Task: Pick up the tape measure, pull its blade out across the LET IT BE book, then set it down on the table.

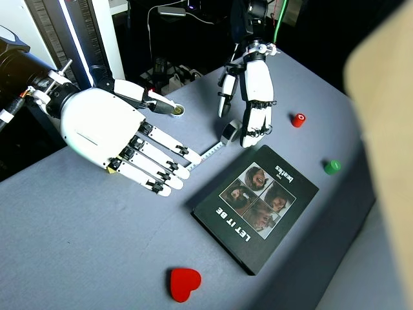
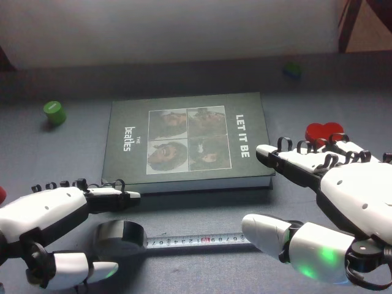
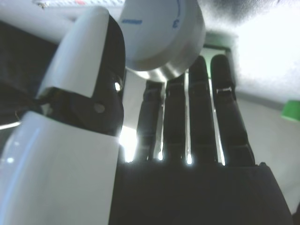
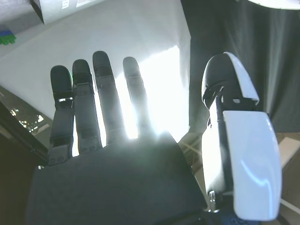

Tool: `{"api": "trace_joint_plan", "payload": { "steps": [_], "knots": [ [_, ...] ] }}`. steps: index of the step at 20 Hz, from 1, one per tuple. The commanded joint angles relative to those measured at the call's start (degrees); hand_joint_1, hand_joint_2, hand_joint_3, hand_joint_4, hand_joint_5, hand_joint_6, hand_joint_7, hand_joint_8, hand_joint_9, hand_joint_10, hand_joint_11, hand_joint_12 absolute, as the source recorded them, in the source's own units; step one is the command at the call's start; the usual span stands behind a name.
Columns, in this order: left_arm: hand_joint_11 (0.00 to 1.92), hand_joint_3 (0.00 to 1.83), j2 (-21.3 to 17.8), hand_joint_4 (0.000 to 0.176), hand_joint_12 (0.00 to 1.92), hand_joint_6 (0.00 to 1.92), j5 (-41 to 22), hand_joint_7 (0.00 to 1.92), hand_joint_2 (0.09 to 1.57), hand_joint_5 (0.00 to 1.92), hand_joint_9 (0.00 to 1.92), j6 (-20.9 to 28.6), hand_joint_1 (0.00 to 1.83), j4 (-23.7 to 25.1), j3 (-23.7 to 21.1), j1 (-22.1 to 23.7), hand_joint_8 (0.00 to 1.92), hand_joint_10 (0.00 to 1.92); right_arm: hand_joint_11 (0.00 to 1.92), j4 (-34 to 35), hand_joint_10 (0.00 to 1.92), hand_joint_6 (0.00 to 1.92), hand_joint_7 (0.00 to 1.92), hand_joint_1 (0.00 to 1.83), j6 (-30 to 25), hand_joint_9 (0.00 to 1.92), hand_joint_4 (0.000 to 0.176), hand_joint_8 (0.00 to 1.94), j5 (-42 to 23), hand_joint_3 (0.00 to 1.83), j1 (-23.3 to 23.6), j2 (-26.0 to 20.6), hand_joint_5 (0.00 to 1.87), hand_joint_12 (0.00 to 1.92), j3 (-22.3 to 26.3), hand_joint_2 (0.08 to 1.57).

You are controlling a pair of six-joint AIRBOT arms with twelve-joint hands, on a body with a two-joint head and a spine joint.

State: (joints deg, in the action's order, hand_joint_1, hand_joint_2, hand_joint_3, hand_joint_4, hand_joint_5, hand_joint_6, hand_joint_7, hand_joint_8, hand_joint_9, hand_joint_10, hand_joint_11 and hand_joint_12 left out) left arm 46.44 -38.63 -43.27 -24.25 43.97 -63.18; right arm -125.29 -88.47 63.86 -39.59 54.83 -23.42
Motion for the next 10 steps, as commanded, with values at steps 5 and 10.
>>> {"api": "trace_joint_plan", "payload": {
  "steps": [5,10],
  "knots": [
    [0.16,0.0,1.4,0.0,0.68,0.0,-6.13,0.4,1.12,0.35,0.4,-0.38,1.07,0.59,1.1,-0.3,0.0,0.0,0.0,-5.13,0.01,0.0,0.34,0.13,-0.67,0.29,0.071,0.0,4.53,0.0,0.32,-0.13,0.23,0.92,0.32,1.13],
    [0.16,0.0,2.75,0.0,0.67,0.0,-6.06,0.4,1.12,0.35,0.4,-2.04,1.07,-0.51,1.88,0.04,0.0,0.0,0.0,-5.26,0.0,0.0,0.33,0.13,-0.71,0.27,0.07,0.0,4.6,0.0,0.34,-0.14,0.22,0.88,0.33,1.13]
  ]
}}
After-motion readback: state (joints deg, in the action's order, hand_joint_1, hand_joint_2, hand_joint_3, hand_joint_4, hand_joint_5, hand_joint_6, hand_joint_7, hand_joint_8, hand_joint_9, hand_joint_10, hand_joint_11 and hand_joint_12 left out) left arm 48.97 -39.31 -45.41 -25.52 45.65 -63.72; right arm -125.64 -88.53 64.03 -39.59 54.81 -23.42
